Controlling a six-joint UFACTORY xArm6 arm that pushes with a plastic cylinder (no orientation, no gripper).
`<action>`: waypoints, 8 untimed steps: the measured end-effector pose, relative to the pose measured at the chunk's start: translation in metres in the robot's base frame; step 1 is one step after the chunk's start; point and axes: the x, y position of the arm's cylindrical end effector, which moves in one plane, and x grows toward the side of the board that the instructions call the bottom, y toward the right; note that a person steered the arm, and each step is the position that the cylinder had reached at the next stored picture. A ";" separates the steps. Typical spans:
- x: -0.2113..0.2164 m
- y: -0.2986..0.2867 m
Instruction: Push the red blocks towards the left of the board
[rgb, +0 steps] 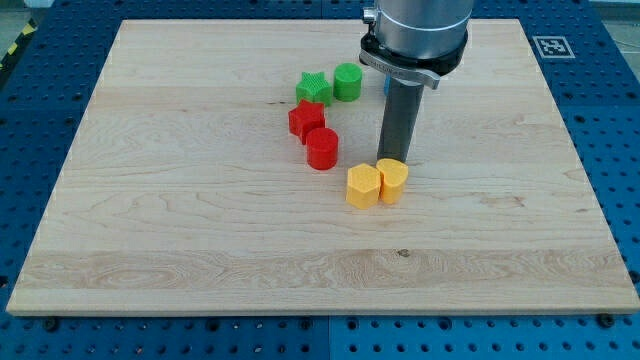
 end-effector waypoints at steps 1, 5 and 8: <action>0.005 0.000; 0.010 -0.008; -0.047 -0.038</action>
